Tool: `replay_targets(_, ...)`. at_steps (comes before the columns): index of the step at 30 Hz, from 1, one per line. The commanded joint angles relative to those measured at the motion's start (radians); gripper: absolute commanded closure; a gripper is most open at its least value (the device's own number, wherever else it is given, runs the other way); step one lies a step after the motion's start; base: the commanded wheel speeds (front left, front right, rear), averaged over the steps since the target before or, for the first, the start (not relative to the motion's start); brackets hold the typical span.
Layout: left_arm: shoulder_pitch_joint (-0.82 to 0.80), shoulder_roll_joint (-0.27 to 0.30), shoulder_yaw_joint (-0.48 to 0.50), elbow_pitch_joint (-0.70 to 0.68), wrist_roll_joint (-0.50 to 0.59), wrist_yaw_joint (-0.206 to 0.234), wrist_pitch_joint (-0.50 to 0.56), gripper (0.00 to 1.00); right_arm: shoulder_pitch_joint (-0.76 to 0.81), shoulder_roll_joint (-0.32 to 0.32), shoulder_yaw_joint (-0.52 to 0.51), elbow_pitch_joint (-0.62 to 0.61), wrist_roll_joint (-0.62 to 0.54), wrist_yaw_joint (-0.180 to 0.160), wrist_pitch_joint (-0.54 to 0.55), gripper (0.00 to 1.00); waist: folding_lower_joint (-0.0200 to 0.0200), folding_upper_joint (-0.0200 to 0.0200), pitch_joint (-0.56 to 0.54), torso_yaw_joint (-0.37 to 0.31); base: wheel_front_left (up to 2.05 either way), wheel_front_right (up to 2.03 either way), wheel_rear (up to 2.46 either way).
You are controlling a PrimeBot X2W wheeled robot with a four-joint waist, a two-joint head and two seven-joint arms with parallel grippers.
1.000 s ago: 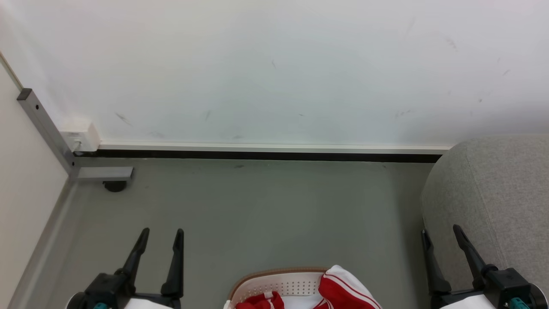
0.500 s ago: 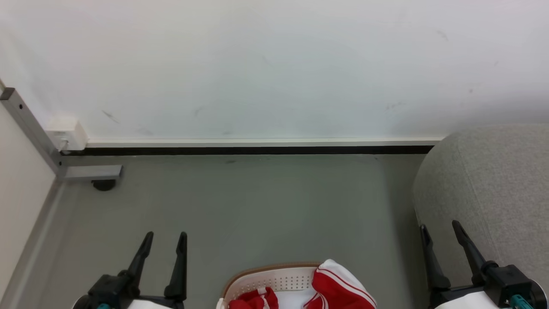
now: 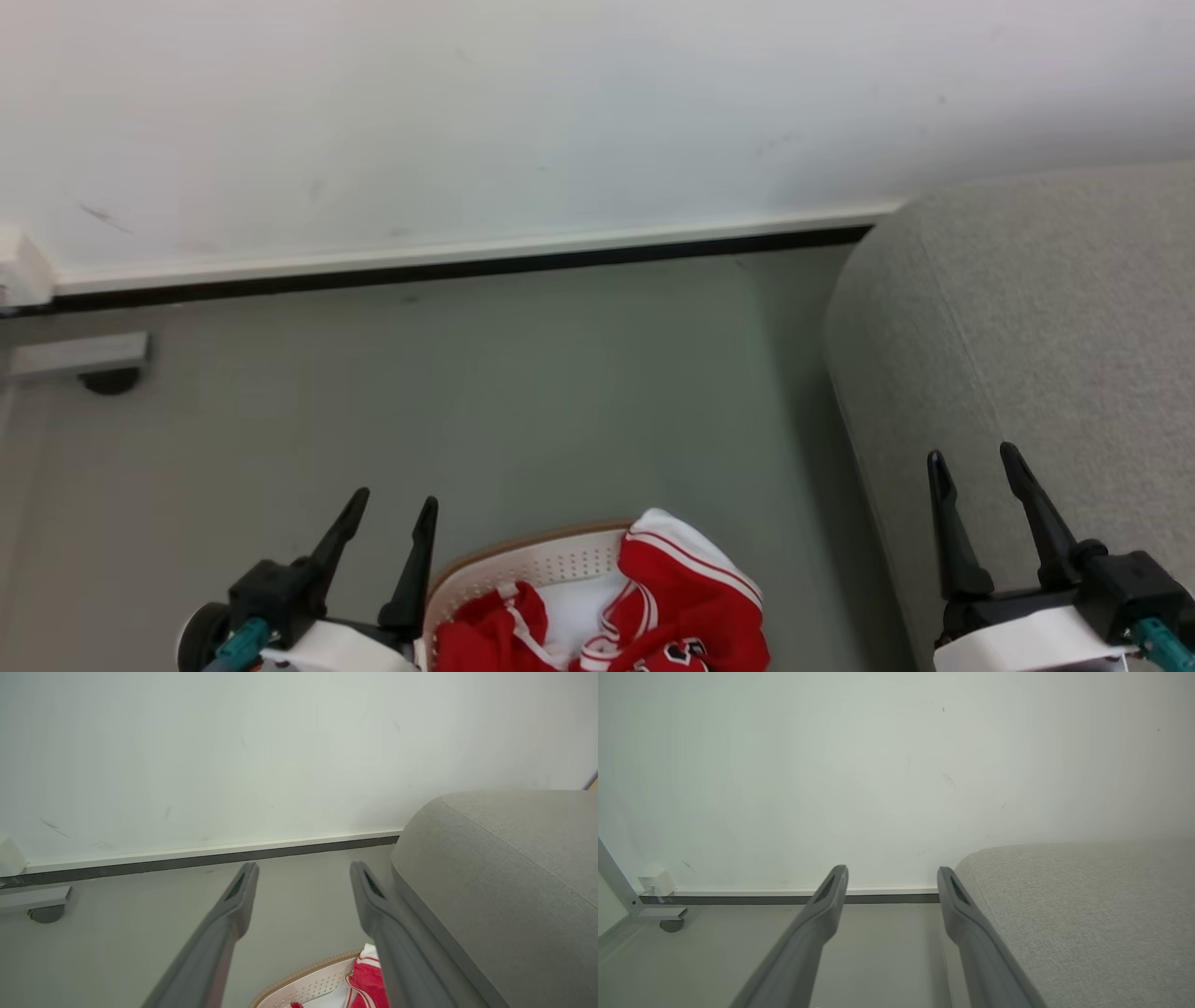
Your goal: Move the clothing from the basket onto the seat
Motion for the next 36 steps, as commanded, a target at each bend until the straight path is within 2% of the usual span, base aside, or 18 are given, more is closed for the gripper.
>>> replay_targets(1, -0.023, 0.020, -0.012, 0.026, -0.007, 0.002, -0.001, 0.00, -0.020, -0.005, -0.002, -0.011, 0.009, -0.002, 0.000, 0.00, 0.0000, 0.0000, 0.052, -0.051, 0.00, 0.00, 0.00)
replay_targets(8, -0.100, 0.080, -0.124, 0.160, -0.001, 0.002, -0.001, 0.00, -0.037, -0.004, -0.012, -0.032, 0.027, -0.002, 0.000, 0.00, 0.0000, 0.0000, 0.120, -0.110, 0.00, 0.00, 0.00)
replay_targets(16, -0.245, 0.160, -0.313, 0.401, -0.025, 0.002, 0.013, 0.00, -0.073, -0.004, -0.008, -0.061, 0.067, -0.002, 0.000, 0.00, 0.0000, 0.0000, 0.230, -0.180, 0.00, 0.00, 0.00)
replay_targets(18, -0.298, 0.183, -0.394, 0.486, -0.035, 0.002, 0.040, 0.00, -0.089, -0.004, -0.004, -0.076, 0.079, -0.002, 0.001, 0.00, 0.0000, 0.0000, 0.280, -0.200, 0.00, 0.00, 0.00)
replay_targets(19, -0.298, 0.183, -0.394, 0.486, -0.035, 0.002, 0.040, 0.00, -0.089, -0.004, -0.004, -0.076, 0.079, -0.002, 0.001, 0.00, 0.0000, 0.0000, 0.280, -0.200, 0.00, 0.00, 0.00)
replay_targets(28, -0.424, 0.230, -0.631, 0.674, -0.080, 0.002, 0.122, 0.00, -0.127, -0.004, 0.019, -0.114, 0.133, -0.002, 0.000, 0.00, 0.0000, 0.0000, 0.414, -0.266, 0.00, 0.00, 0.00)
replay_targets(36, -0.518, 0.269, -0.792, 0.774, -0.117, 0.002, 0.194, 0.00, -0.145, -0.004, 0.046, -0.148, 0.186, -0.002, 0.000, 0.00, 0.0000, 0.0000, 0.513, -0.324, 0.00, 0.00, 0.00)
